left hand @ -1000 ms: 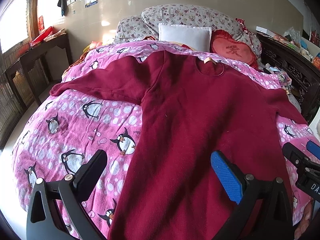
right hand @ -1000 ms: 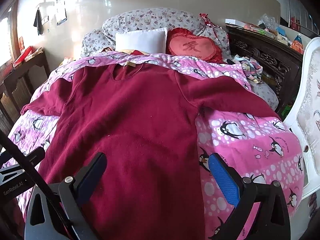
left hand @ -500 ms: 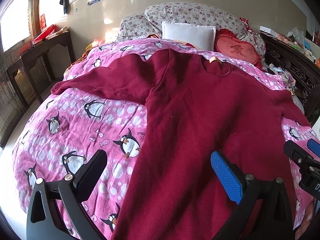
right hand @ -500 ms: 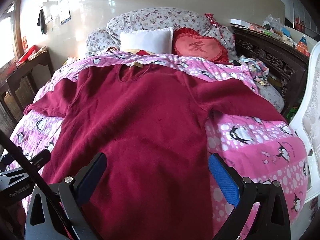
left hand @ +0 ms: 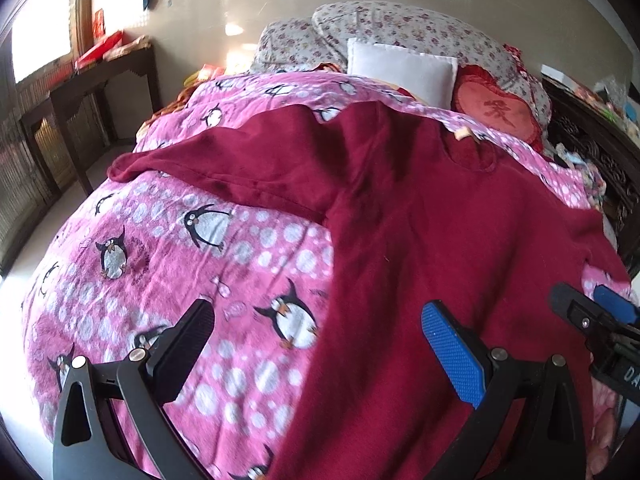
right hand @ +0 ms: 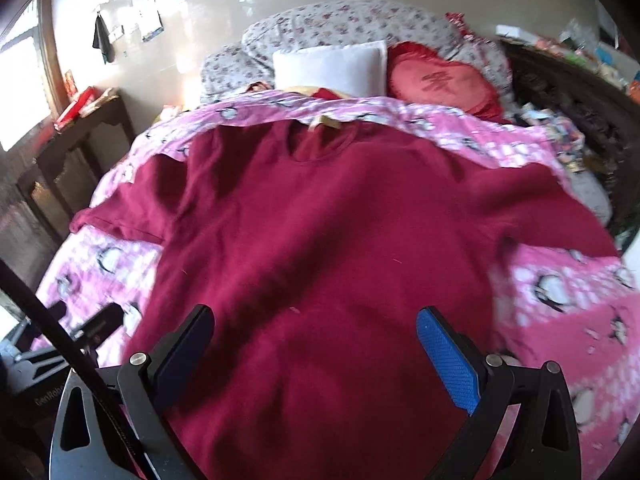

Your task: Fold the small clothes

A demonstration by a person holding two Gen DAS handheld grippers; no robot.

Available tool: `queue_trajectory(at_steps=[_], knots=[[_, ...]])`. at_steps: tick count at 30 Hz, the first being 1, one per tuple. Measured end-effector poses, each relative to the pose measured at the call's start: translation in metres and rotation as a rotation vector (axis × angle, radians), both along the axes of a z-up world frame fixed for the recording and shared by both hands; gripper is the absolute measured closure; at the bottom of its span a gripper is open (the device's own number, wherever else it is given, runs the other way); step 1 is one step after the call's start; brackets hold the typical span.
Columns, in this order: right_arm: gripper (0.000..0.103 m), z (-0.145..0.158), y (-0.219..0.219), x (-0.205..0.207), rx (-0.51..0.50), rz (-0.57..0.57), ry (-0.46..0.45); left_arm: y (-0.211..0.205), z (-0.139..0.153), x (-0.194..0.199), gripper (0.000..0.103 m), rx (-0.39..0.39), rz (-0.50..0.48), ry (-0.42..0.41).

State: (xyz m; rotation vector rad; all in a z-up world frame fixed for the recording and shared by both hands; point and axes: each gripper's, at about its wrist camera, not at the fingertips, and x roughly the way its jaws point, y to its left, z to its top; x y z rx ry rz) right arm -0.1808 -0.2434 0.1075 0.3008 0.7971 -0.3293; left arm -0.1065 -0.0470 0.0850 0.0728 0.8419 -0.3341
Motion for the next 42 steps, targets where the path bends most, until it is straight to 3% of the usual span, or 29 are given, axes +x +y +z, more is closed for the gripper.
queue_trajectory(at_steps=[4,6,12,18,24,28,30,31,32,34,36,40,42], knots=[[0.014,-0.001,0.007,0.032,-0.023,0.025,0.003,0.03,0.005,0.037,0.0,-0.067,0.077,0.046],[0.014,-0.005,0.011,0.052,-0.011,0.062,0.015,0.048,0.007,0.056,0.0,-0.104,0.117,0.072],[0.014,-0.017,0.022,0.097,-0.037,0.111,0.048,0.106,0.016,0.115,0.0,-0.138,0.311,0.05],[0.014,-0.027,0.027,0.117,-0.035,0.152,0.059,0.156,-0.006,0.184,0.0,-0.165,0.473,0.143],[0.014,-0.037,0.028,0.128,-0.046,0.172,0.083,0.178,-0.038,0.243,0.0,-0.344,0.563,0.295],[0.014,-0.041,0.024,0.131,-0.05,0.172,0.094,0.175,-0.046,0.267,0.001,-0.371,0.603,0.261],[0.014,-0.043,0.021,0.133,-0.049,0.167,0.099,0.174,-0.048,0.277,0.026,-0.398,0.598,0.244],[0.014,-0.043,0.019,0.134,-0.047,0.163,0.101,0.172,-0.05,0.283,0.066,-0.393,0.586,0.252],[0.014,-0.043,0.018,0.135,-0.043,0.159,0.101,0.168,-0.051,0.29,0.09,-0.364,0.559,0.274],[0.014,-0.043,0.013,0.134,-0.033,0.154,0.096,0.161,-0.04,0.287,0.094,-0.347,0.517,0.25],[0.014,-0.04,0.008,0.131,-0.029,0.144,0.084,0.147,-0.007,0.272,0.095,-0.309,0.445,0.152],[0.014,-0.031,-0.009,0.122,-0.027,0.11,0.072,0.113,0.059,0.234,0.096,-0.346,0.301,0.045],[0.014,-0.024,-0.018,0.114,-0.036,0.091,0.063,0.078,0.097,0.203,0.096,-0.375,0.176,-0.014]])
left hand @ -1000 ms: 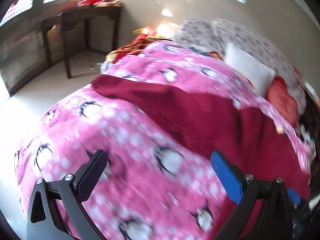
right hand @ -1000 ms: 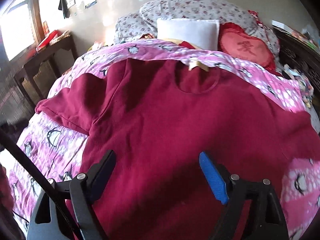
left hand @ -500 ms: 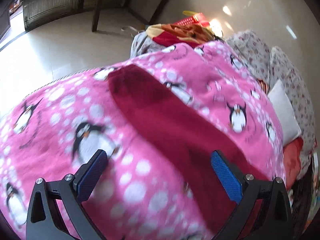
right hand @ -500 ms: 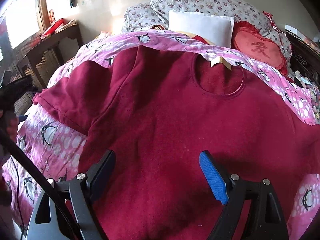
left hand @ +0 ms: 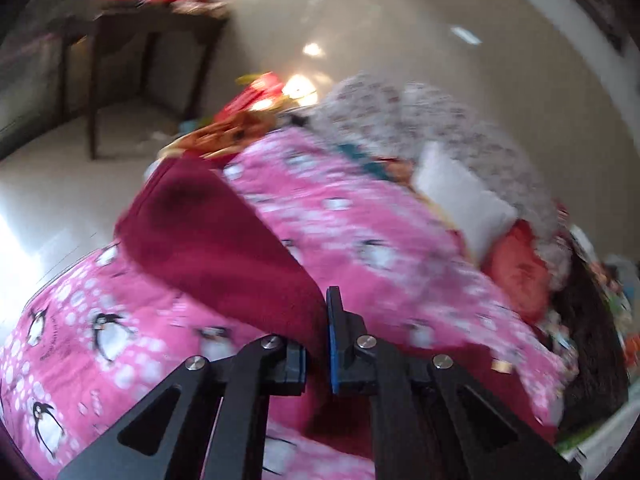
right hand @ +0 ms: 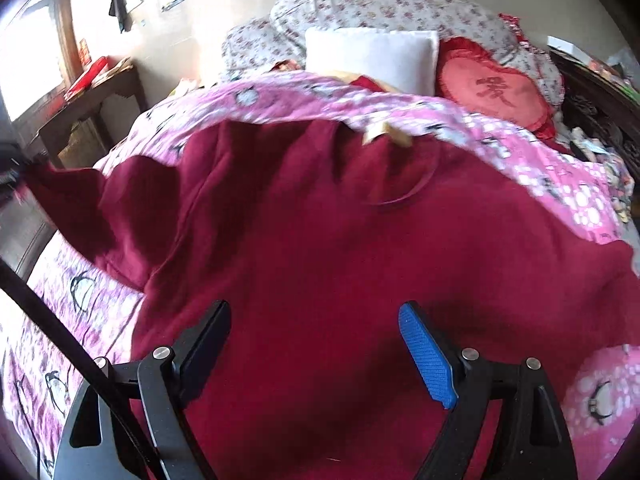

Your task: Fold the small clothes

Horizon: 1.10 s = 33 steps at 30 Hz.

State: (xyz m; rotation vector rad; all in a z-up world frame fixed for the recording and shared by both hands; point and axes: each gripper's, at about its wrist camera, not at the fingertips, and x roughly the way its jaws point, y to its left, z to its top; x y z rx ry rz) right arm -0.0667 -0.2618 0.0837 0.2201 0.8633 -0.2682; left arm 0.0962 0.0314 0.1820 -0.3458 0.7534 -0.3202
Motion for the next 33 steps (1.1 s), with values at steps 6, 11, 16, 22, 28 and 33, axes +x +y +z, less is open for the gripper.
queue_trajectory(at_steps=[6,11,16,22,28,33], knots=[[0.011,0.019,-0.056,-0.041,-0.028,-0.114,-0.028,-0.126,0.035,-0.087,0.096,0.022,-0.349,-0.11],[0.011,0.019,-0.107,-0.083,-0.024,-0.234,-0.018,-0.233,-0.026,-0.138,0.096,0.112,-0.557,-0.032],[0.01,0.011,-0.151,-0.12,0.012,-0.355,0.001,-0.295,-0.094,-0.161,0.094,0.239,-0.672,0.019],[0.007,0.017,-0.163,-0.138,0.058,-0.366,-0.042,-0.257,-0.083,-0.166,0.039,0.21,-0.71,0.051],[0.005,0.019,-0.16,-0.122,0.125,-0.324,-0.076,-0.169,-0.044,-0.147,0.017,0.256,-0.572,-0.094],[0.005,0.015,-0.142,-0.097,0.094,-0.243,-0.069,-0.119,-0.059,-0.104,0.017,0.338,-0.411,-0.042]])
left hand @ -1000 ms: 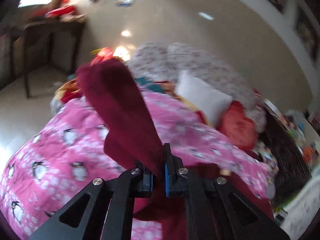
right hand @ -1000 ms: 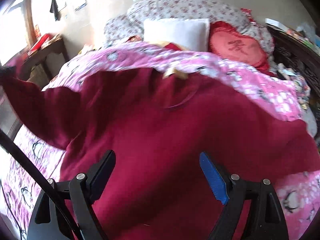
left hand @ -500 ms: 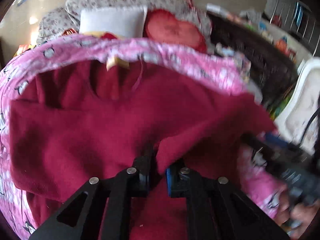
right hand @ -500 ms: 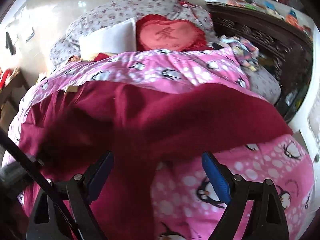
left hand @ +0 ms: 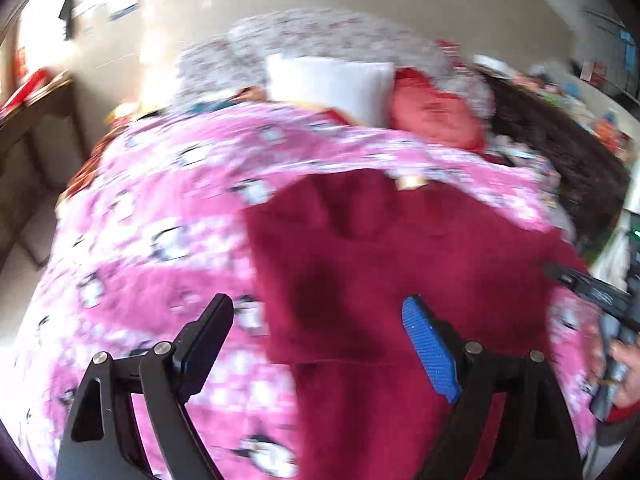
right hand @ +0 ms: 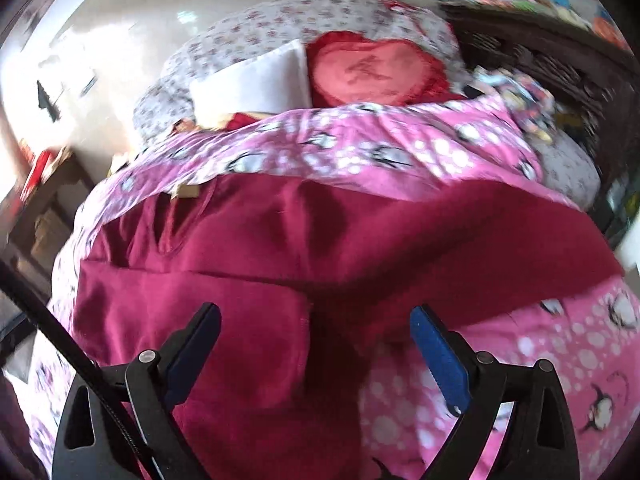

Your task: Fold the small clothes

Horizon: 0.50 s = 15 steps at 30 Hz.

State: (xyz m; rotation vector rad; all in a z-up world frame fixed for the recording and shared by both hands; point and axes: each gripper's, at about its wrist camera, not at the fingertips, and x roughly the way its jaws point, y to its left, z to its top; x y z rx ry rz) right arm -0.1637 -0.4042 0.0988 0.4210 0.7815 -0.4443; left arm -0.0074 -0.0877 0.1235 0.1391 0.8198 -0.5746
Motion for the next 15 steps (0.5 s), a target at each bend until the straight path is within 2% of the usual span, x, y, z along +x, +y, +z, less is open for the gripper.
queue_trajectory(at_steps=[3,4,5,6,7,8,9,11,13,15], knots=[[0.006,-0.012,0.011,0.026,-0.124,0.064,0.079,0.016,-0.016,0.02,0.017,-0.011,0.063,0.062],[0.009,-0.02,0.014,0.035,-0.181,0.073,0.121,0.02,-0.021,0.027,0.017,-0.017,0.084,0.086],[0.016,-0.027,0.016,0.04,-0.228,0.084,0.151,0.021,-0.025,0.03,0.017,-0.021,0.094,0.097],[0.043,-0.032,0.019,0.044,-0.255,0.113,0.163,0.022,-0.028,0.032,0.017,-0.021,0.102,0.104],[0.073,-0.033,0.021,0.043,-0.207,0.168,0.118,0.022,-0.031,0.035,0.017,-0.016,0.11,0.106],[0.081,-0.03,0.021,0.039,-0.181,0.163,0.084,0.021,-0.032,0.037,0.017,-0.011,0.118,0.103],[0.097,-0.025,0.021,0.036,-0.2,0.145,0.068,0.019,-0.032,0.039,0.017,-0.009,0.121,0.1],[0.097,-0.007,0.022,0.029,-0.258,0.127,0.004,0.014,-0.03,0.041,0.017,-0.017,0.123,0.092],[0.097,0.013,0.015,0.026,-0.247,0.108,-0.062,0.009,-0.028,0.042,0.017,-0.035,0.124,0.077],[0.097,0.025,0.009,0.032,-0.295,0.077,-0.073,-0.001,-0.025,0.04,0.017,-0.041,0.117,0.06]])
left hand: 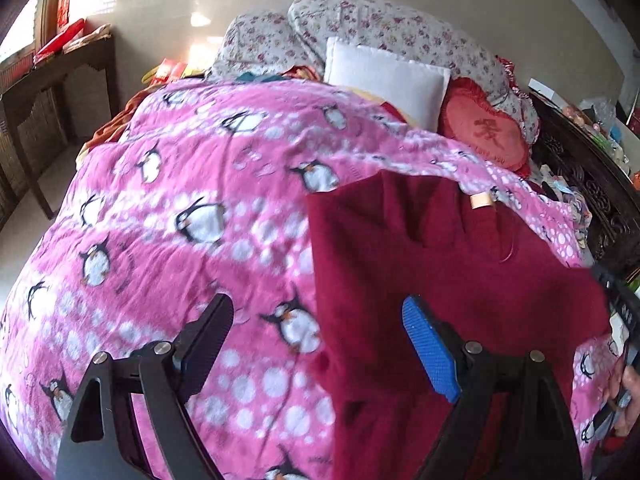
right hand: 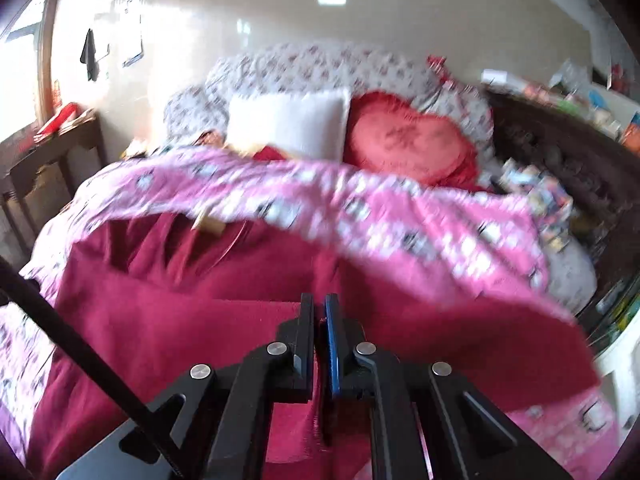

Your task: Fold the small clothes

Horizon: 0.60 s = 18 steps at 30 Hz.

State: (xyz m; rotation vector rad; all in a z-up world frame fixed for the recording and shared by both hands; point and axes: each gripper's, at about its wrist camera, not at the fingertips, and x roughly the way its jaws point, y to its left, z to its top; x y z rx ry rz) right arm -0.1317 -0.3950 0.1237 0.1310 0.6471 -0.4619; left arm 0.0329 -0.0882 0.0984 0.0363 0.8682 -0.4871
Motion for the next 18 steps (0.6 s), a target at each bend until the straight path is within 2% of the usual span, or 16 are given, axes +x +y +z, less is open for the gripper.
queue_trajectory(at_steps=[2,3,6,8,9,10,12,15,17,18], knots=[[0.097,0.004,-0.007,0.011,-0.051,-0.044,0.002,-0.013,0.0,-0.004,0.017,0.014,-0.015,-0.021],[0.097,0.001,-0.015,0.016,-0.043,-0.072,0.001,-0.018,-0.002,-0.007,0.017,0.023,-0.02,-0.03],[0.096,-0.021,-0.032,0.029,0.059,-0.079,0.044,-0.041,-0.014,-0.009,0.017,0.071,-0.05,-0.033],[0.091,-0.034,-0.038,0.032,0.102,-0.079,0.081,-0.052,-0.02,-0.006,0.017,0.107,-0.045,-0.056],[0.078,-0.036,-0.041,0.029,0.128,-0.082,0.088,-0.054,-0.022,-0.005,0.017,0.125,-0.038,-0.067],[0.06,-0.035,-0.042,0.024,0.135,-0.093,0.084,-0.058,-0.026,-0.001,0.017,0.151,-0.022,-0.078],[0.052,-0.023,-0.036,0.003,0.123,-0.103,0.033,-0.058,-0.032,0.007,0.017,0.173,0.006,-0.067],[0.052,-0.011,-0.018,-0.011,0.107,-0.033,0.02,-0.053,-0.043,0.019,0.017,0.173,0.042,-0.034],[0.06,-0.015,-0.004,-0.011,0.099,0.022,0.051,-0.049,-0.053,0.028,0.017,0.172,0.062,-0.008],[0.069,-0.021,0.001,-0.008,0.1,0.042,0.073,-0.049,-0.056,0.031,0.017,0.169,0.065,0.002]])
